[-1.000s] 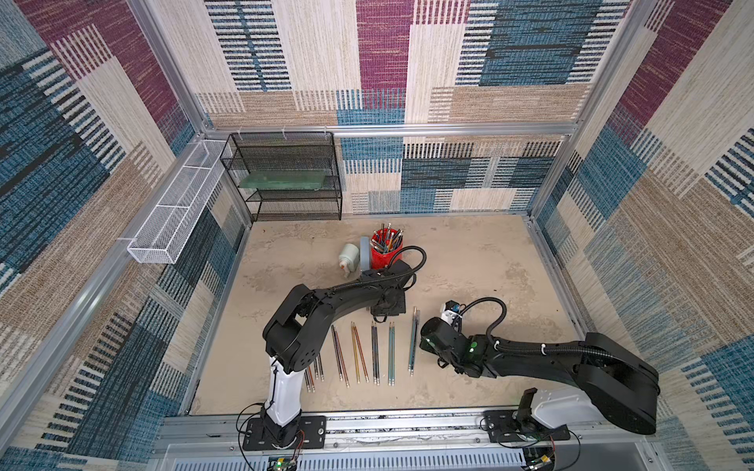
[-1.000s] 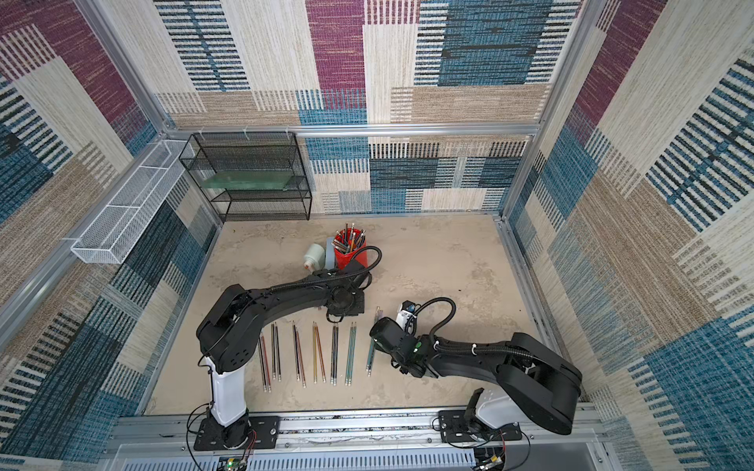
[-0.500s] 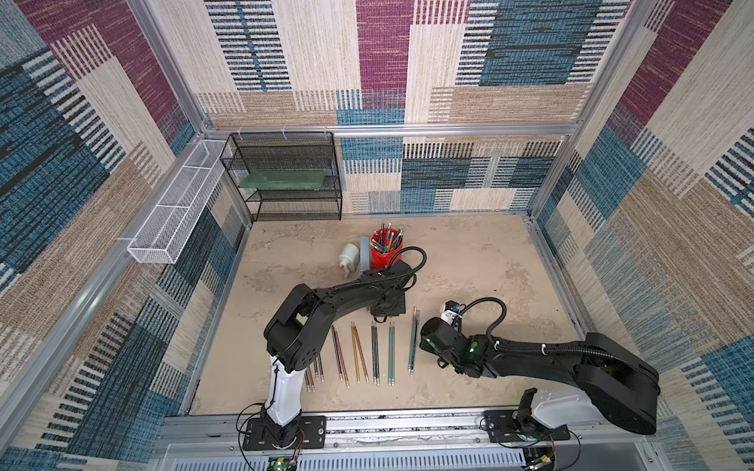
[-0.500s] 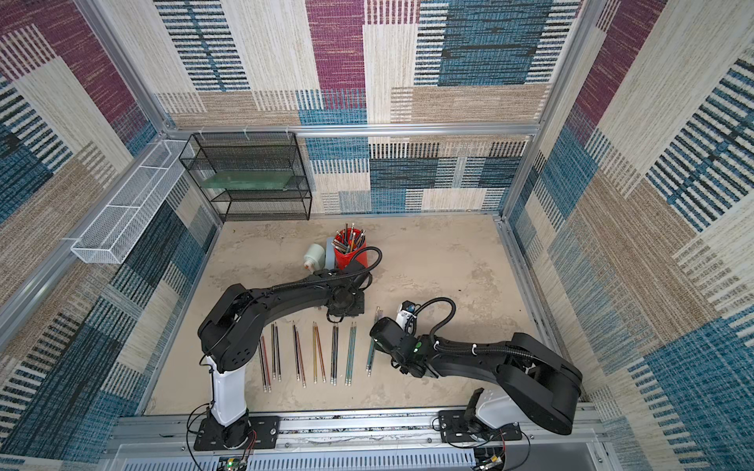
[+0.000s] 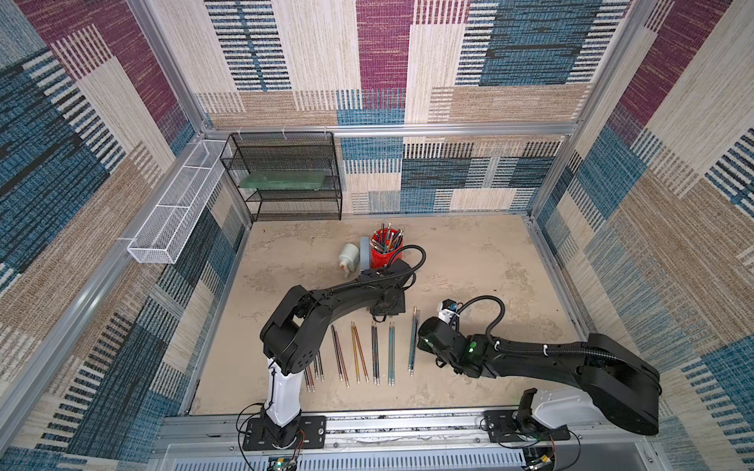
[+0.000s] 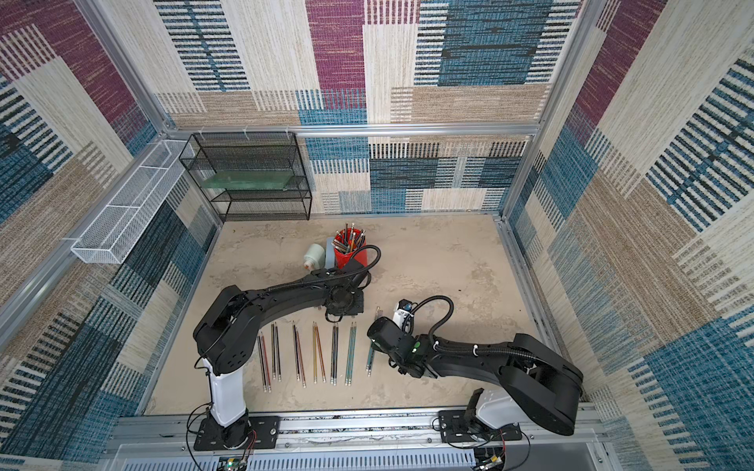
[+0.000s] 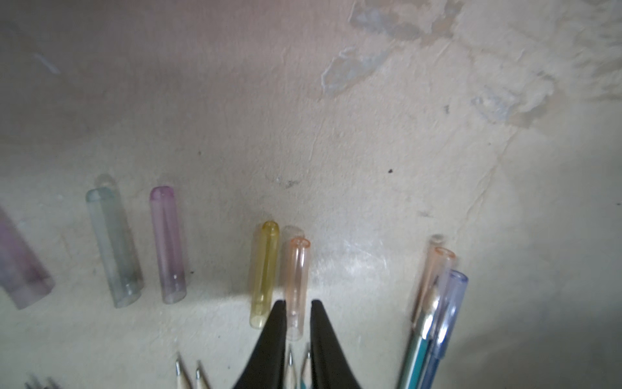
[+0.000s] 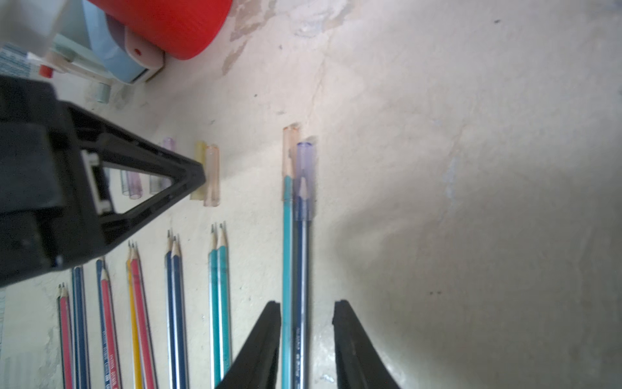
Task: Remove the protective cover of the pencils
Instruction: Place the protective sleeve at the center of the board, then pick up the pencil from the center of the board.
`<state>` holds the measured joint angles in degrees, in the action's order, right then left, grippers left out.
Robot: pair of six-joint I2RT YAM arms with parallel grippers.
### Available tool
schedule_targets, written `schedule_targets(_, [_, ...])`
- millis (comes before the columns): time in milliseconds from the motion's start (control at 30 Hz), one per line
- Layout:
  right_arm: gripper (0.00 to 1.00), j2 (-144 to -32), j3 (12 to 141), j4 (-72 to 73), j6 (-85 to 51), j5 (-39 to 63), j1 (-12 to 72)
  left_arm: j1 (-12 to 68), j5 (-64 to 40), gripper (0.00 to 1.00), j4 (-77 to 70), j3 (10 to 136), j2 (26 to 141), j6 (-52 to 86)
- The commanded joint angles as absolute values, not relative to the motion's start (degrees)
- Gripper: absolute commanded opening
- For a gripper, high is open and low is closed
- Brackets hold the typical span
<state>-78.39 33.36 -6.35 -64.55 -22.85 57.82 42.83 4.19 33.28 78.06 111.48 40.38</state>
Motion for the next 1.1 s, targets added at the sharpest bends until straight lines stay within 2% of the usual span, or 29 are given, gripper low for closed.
schedule_targets(0, [0.33, -77.96, 34.68, -7.87, -63.99, -26.22, 59.18, 42.89, 4.79, 0.2, 33.49, 77.72, 110.12, 39.84])
schedule_targets(200, [0.33, -78.49, 36.89, -9.82, -63.64, -28.46, 61.81, 42.89, 4.92, 0.2, 32.56, 74.56, 105.56, 40.2])
schedule_targets(333, [0.33, -80.85, 39.2, -11.19, -63.16, -28.57, 62.26, 42.89, 4.87, 0.2, 28.86, 68.15, 97.62, 41.03])
schedule_targets(500, [0.29, -85.23, 42.12, -13.33, -63.44, -28.16, 62.48, 42.73, 6.54, 0.26, 21.95, 57.88, 85.22, 42.98])
schedule_targets(767, [0.28, -89.83, 45.2, -16.11, -63.79, -27.88, 62.37, 40.56, 7.92, 0.33, 13.49, 43.5, 68.96, 47.05])
schedule_targets(1067, [0.28, -93.87, 47.72, -17.88, -63.71, -27.6, 62.22, 38.08, 10.99, 0.43, 11.14, 34.7, 57.63, 50.52])
